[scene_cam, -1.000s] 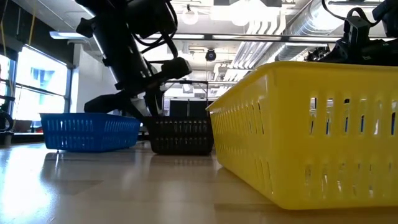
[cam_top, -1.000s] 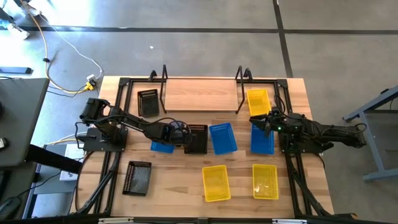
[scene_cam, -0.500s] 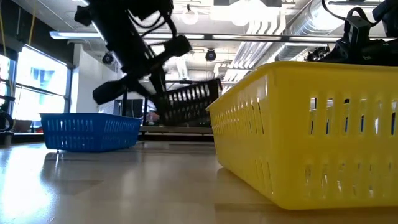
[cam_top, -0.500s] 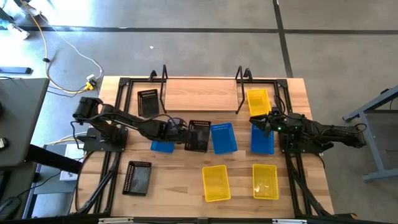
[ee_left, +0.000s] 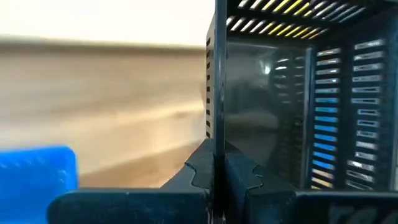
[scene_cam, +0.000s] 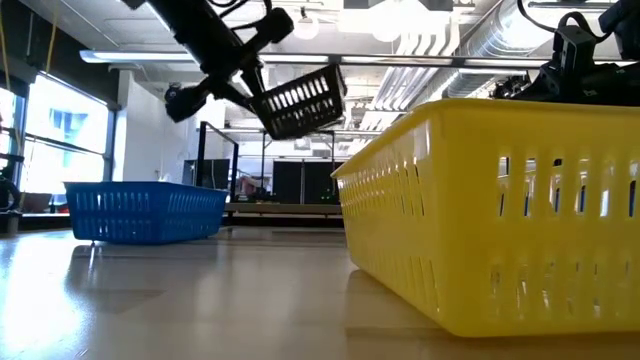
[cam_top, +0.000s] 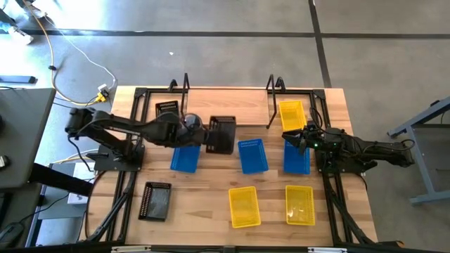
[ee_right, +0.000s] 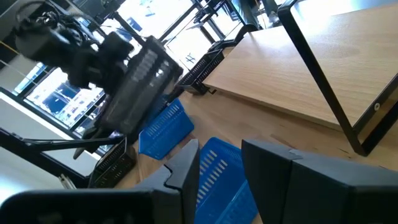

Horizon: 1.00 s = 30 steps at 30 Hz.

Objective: Stack baskets on shelf by color
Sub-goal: Put the middle black bin on the shelf

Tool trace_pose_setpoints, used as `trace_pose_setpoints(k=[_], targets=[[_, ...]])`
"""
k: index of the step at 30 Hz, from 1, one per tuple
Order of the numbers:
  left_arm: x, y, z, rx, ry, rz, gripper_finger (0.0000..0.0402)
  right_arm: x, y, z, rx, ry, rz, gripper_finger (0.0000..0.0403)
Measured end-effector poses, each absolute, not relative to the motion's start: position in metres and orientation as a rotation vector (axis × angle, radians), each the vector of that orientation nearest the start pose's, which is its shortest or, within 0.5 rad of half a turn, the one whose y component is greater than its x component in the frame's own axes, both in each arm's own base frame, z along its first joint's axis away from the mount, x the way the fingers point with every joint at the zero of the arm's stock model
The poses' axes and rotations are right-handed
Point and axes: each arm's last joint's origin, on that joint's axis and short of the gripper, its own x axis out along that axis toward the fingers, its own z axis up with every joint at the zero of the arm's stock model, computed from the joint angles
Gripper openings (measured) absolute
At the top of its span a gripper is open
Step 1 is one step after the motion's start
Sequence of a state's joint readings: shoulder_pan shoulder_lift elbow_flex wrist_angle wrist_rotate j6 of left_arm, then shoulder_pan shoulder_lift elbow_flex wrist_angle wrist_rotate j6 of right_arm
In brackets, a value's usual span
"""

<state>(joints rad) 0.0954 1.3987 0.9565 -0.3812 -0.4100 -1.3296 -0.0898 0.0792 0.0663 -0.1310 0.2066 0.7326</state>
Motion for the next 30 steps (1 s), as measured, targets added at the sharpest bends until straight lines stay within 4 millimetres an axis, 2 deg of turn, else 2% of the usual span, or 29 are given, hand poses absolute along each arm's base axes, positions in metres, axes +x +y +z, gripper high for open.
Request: trace_pose_setpoints(k=[8, 13, 18, 24, 30], targets=[[0.272, 0.077, 0.291, -0.932, 0.412, 1.052, 0.0000, 0.097, -0.015, 0.167, 0.718, 0.029, -0.335, 0.0105], [0.263, 0.103, 0.301, -0.913, 0.410, 1.126, 0.0000, 0.097, -0.015, 0.167, 0.720, 0.029, -0.335, 0.0105], [0.261, 0.121, 0.296, -0.933, 0.400, 1.176, 0.0000, 0.097, -0.015, 0.167, 0.720, 0.029, -0.335, 0.0105], [0.278, 0.134, 0.286, -0.964, 0.343, 1.142, 0.0000, 0.097, -0.015, 0.168, 0.717, 0.028, -0.340, 0.0105], [0.297, 0.146, 0.265, -0.971, 0.351, 1.126, 0.0000, 0.097, -0.015, 0.168, 0.717, 0.027, -0.342, 0.0105]])
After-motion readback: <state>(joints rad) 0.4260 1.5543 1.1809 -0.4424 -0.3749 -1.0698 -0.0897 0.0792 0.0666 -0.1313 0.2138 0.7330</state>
